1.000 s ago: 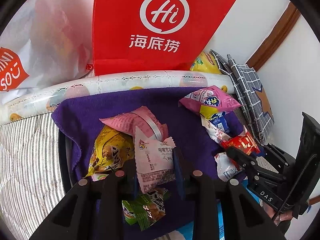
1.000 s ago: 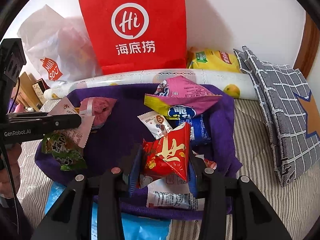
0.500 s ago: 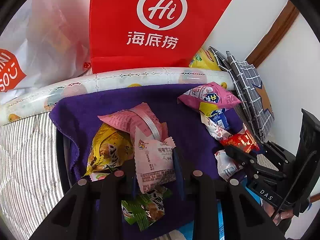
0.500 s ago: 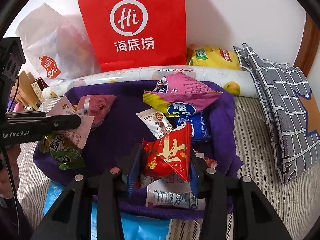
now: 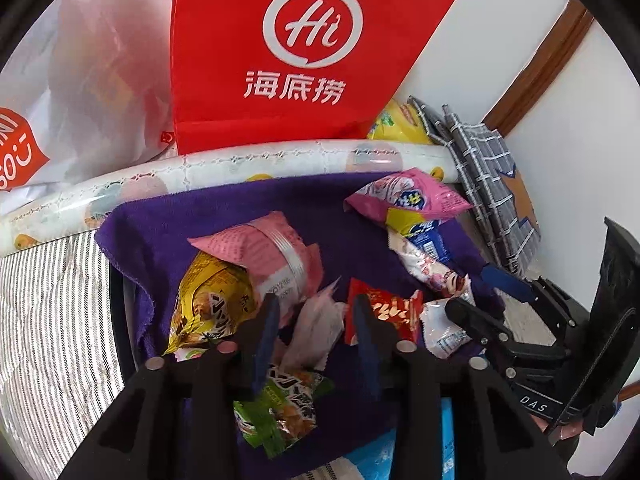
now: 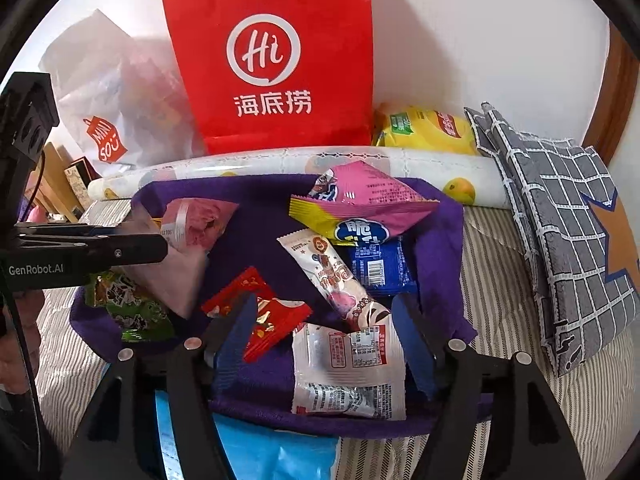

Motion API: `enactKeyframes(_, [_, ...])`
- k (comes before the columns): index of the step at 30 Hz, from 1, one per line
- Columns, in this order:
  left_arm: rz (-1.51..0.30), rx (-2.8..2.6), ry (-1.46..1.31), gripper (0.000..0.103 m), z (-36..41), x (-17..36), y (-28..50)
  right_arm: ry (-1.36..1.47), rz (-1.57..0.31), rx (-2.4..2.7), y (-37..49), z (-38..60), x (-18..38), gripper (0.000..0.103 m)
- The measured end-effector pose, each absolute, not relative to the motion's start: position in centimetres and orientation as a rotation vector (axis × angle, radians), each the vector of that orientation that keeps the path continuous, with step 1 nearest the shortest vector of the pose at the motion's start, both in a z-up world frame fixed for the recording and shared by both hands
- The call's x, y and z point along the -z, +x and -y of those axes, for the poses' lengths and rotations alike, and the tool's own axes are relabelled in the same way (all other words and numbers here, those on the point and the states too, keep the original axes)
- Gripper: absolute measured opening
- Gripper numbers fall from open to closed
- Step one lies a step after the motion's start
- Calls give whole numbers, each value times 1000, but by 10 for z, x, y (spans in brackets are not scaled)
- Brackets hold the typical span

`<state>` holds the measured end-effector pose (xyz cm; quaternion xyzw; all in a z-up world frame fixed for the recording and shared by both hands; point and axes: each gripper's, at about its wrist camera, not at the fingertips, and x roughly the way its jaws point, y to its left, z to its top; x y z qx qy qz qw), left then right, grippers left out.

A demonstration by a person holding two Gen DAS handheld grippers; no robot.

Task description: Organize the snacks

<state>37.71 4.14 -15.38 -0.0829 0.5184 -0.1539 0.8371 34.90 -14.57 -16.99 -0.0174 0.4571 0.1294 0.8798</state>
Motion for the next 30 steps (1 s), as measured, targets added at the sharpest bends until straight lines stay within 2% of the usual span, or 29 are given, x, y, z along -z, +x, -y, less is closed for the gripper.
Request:
enactKeyframes(2, [-1087, 333, -189, 50, -42, 150, 377, -35, -946, -271, 347, 146, 167, 70])
enactKeyframes(6, [-1076, 326, -176, 57, -39, 144, 374, -22, -920, -279, 343, 147, 160, 70])
enactKeyframes(13, [-1054, 286, -152, 63, -37, 127, 355, -13, -900, -260, 334, 145, 139, 70])
enactKeyframes(16, [-1017, 264, -136, 70, -40, 112, 338, -12, -870, -243, 320, 145, 120, 70])
enactKeyframes(19, [-987, 247, -134, 74, -41, 97, 322, 21, -843, -220, 303, 150, 100, 77])
enactKeyframes(24, [-918, 210, -128, 86, -39, 69, 283, 59, -812, -174, 268, 162, 71, 79])
enactKeyframes(30, [-859, 167, -78, 90, -33, 43, 234, 26, -788, -109, 224, 171, 45, 80])
